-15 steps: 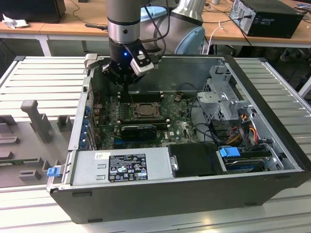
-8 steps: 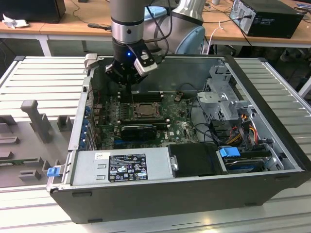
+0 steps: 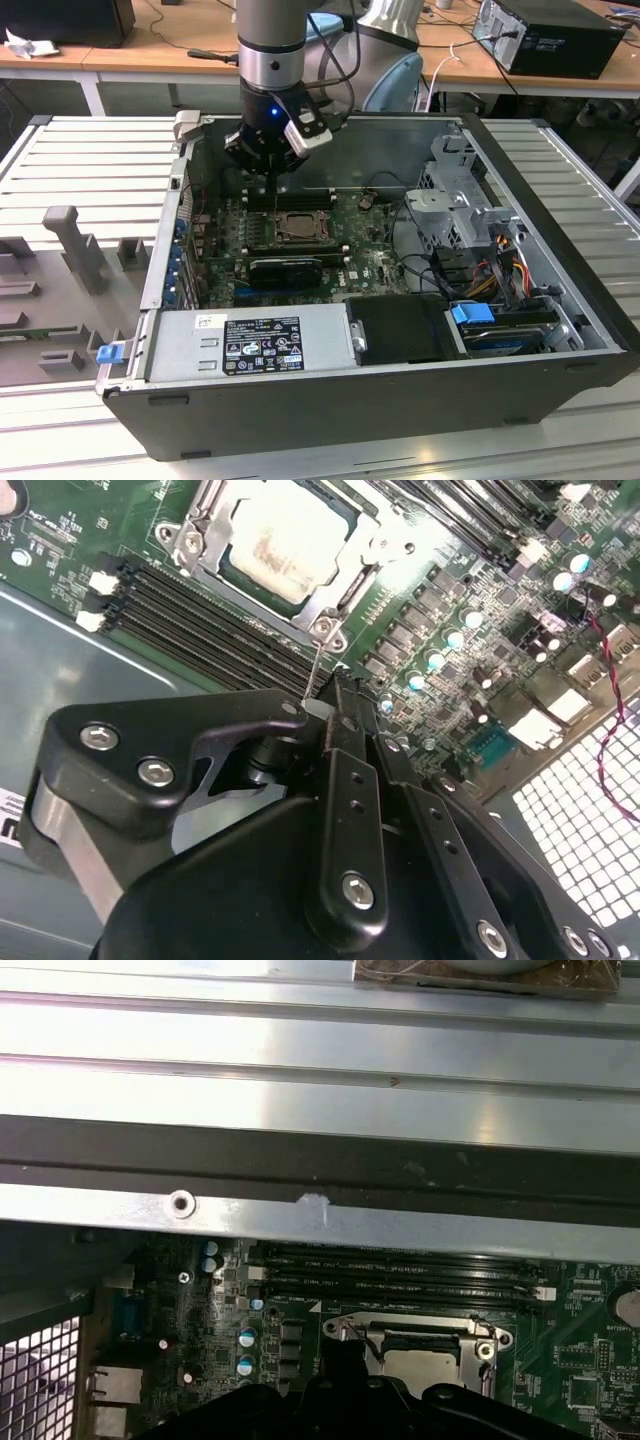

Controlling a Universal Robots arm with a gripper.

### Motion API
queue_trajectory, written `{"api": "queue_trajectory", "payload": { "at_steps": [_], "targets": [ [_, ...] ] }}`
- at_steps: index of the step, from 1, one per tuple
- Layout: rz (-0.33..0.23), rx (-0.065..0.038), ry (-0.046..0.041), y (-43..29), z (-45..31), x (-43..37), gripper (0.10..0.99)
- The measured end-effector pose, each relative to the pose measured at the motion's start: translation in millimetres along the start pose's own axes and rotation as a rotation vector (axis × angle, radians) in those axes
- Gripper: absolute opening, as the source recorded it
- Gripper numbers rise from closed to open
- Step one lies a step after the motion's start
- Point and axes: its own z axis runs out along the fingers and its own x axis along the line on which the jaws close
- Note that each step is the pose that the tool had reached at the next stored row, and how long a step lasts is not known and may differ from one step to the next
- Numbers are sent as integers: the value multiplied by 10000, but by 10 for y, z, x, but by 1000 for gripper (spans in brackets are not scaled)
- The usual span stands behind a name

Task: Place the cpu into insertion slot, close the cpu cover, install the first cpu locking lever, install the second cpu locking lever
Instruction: 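Install the first cpu locking lever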

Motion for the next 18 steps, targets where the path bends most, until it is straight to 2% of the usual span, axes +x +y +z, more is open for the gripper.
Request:
{"api": "queue_trajectory", "payload": {
  "at_steps": [18],
  "targets": [
    [1, 0, 0, -11, 4, -185, 106]
  ]
}}
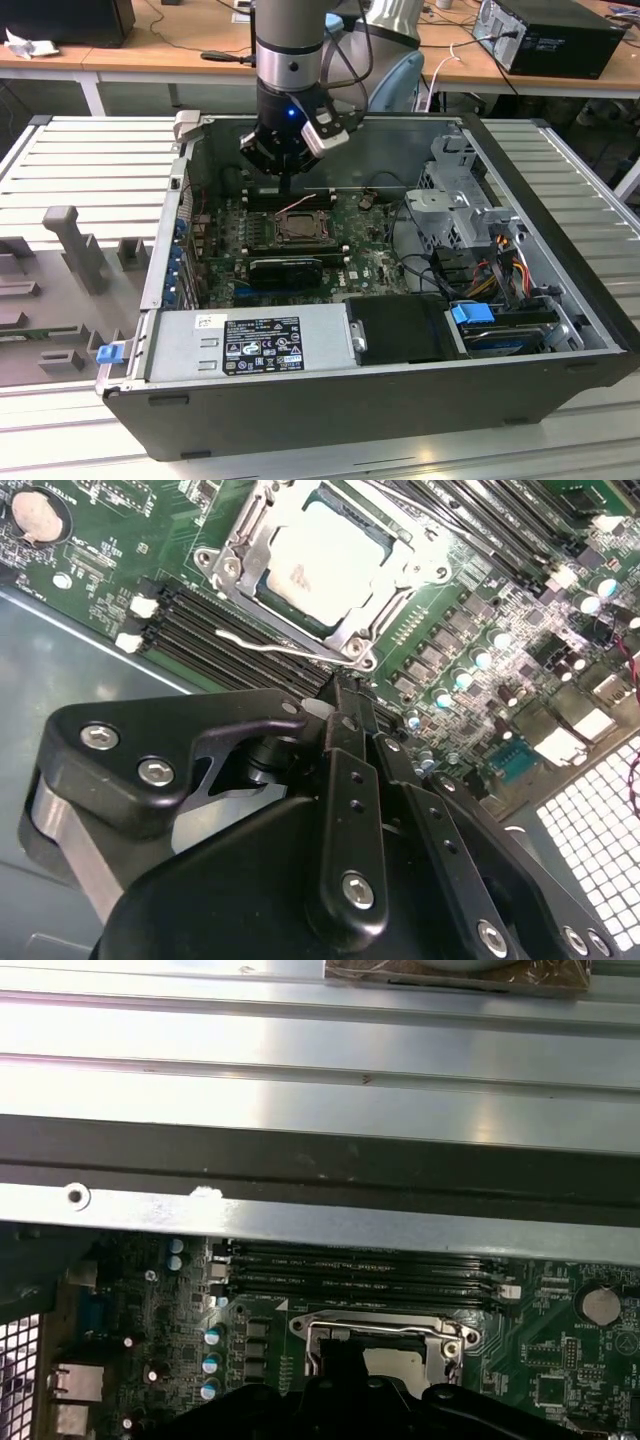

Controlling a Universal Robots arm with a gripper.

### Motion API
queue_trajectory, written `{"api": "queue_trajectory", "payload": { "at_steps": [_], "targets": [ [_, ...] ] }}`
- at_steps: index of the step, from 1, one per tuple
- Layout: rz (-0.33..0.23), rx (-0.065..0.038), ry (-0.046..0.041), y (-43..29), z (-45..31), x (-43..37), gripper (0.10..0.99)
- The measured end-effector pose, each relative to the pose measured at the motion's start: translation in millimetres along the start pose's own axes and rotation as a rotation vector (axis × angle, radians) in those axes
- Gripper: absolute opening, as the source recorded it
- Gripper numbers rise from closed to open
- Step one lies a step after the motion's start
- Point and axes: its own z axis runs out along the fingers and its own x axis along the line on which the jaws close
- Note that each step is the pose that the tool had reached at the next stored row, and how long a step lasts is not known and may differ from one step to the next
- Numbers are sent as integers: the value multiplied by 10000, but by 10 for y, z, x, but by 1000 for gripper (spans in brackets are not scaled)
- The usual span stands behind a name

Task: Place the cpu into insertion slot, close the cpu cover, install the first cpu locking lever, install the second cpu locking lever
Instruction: 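Install the first cpu locking lever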

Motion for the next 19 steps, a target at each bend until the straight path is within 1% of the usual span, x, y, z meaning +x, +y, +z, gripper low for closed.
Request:
{"api": "queue_trajectory", "payload": {
  "at_steps": [9, 19],
  "targets": [
    [-1, 0, 0, -5, 2, -78, 106],
    [0, 0, 0, -8, 4, -128, 106]
  ]
}}
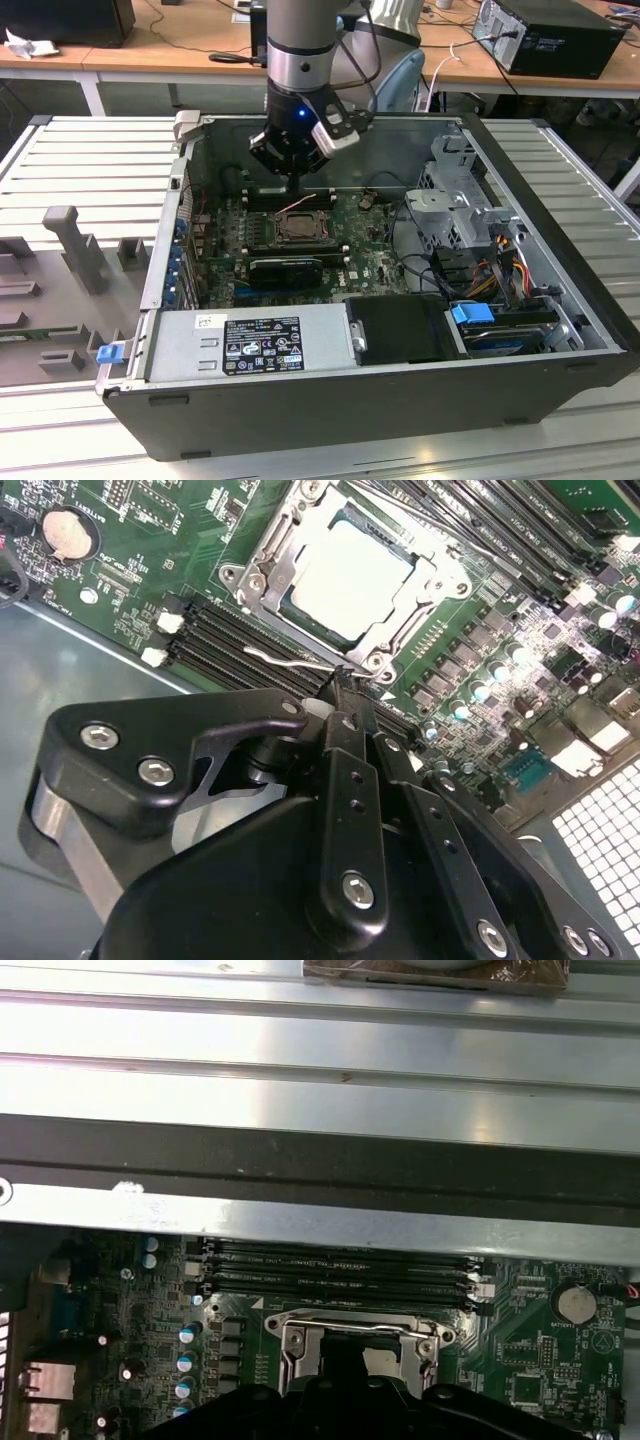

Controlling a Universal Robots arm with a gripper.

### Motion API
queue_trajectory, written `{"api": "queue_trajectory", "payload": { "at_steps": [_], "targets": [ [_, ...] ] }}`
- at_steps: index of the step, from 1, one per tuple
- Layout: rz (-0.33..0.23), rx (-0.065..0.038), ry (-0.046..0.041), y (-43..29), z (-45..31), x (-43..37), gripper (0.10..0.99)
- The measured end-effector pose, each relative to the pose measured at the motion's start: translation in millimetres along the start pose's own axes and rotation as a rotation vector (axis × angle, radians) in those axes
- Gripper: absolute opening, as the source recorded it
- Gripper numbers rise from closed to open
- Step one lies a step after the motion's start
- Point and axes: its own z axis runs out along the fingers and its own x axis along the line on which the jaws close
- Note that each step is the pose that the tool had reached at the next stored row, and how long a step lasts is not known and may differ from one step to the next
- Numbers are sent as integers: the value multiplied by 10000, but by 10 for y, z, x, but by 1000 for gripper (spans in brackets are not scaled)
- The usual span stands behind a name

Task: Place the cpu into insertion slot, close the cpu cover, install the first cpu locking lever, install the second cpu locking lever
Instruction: 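Install the first cpu locking lever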

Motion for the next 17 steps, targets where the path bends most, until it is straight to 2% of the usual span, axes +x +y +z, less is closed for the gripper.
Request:
{"api": "queue_trajectory", "payload": {
  "at_steps": [16, 17],
  "targets": [
    [0, -15, -1, -4, 31, -29, 106],
    [-1, -140, -9, -5, 34, -39, 106]
  ]
}}
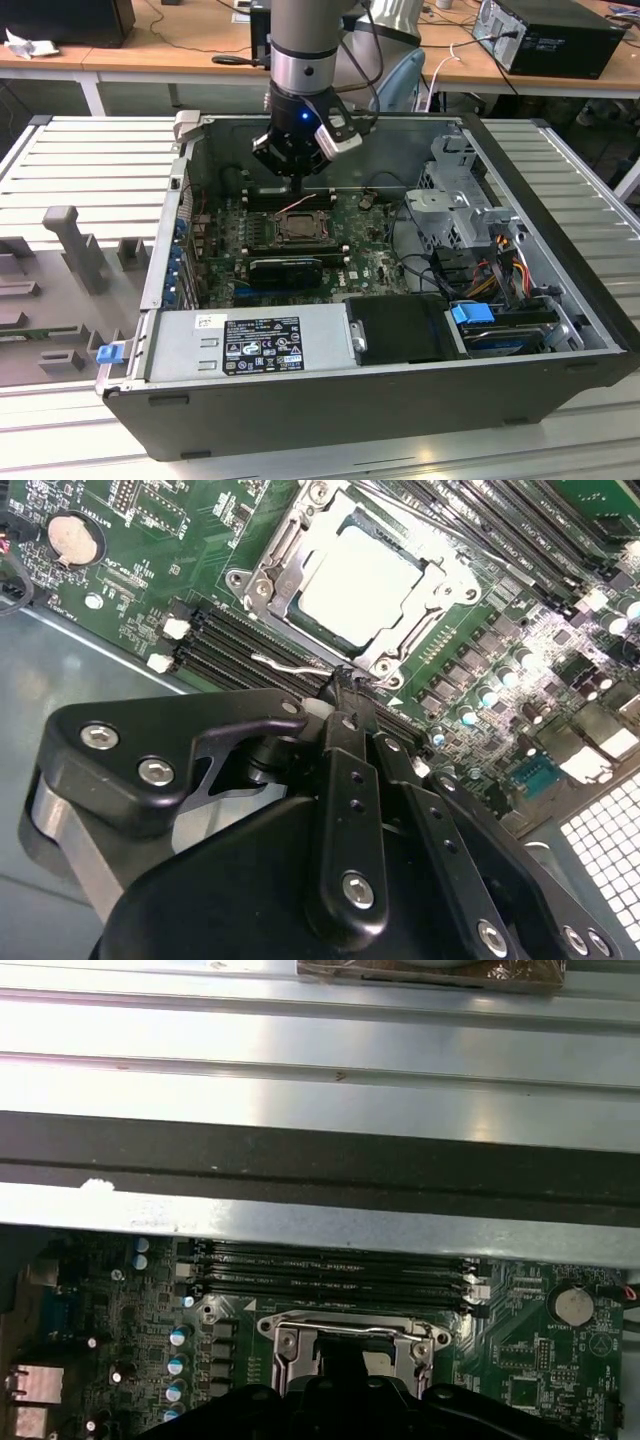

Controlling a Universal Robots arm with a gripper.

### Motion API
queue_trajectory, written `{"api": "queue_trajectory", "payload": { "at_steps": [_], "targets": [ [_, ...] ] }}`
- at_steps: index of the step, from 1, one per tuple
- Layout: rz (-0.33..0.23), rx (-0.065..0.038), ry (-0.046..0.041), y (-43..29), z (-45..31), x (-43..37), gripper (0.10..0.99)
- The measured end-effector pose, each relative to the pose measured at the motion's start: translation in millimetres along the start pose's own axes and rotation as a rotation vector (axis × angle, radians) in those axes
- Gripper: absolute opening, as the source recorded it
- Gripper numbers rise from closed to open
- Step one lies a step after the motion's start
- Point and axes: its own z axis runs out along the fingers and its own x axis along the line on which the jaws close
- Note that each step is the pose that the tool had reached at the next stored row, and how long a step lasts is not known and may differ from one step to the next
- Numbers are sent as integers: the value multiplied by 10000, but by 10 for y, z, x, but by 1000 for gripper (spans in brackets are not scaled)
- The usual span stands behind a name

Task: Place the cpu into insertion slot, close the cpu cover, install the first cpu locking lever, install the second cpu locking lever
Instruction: 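Install the first cpu locking lever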

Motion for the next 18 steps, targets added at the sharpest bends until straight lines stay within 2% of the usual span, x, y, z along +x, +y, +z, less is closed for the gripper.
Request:
{"api": "queue_trajectory", "payload": {
  "at_steps": [1, 3, 5, 7, 8, 9, 11, 16, 18],
  "targets": [
    [-4, -177, -10, -2, 2, -12, 106],
    [-6, -360, -21, -7, 9, -25, 106],
    [-7, -435, -27, -8, 31, -29, 106],
    [-13, -436, -26, -14, 123, -30, 106],
    [-18, -591, -35, -15, 138, -31, 106],
    [-18, -625, -40, -15, 149, -31, 106],
    [-18, -623, -38, -16, 193, -51, 106],
    [-18, -623, -37, -9, 249, -182, 106],
    [-30, -653, -37, 2, 295, -194, 106]
  ]
}}
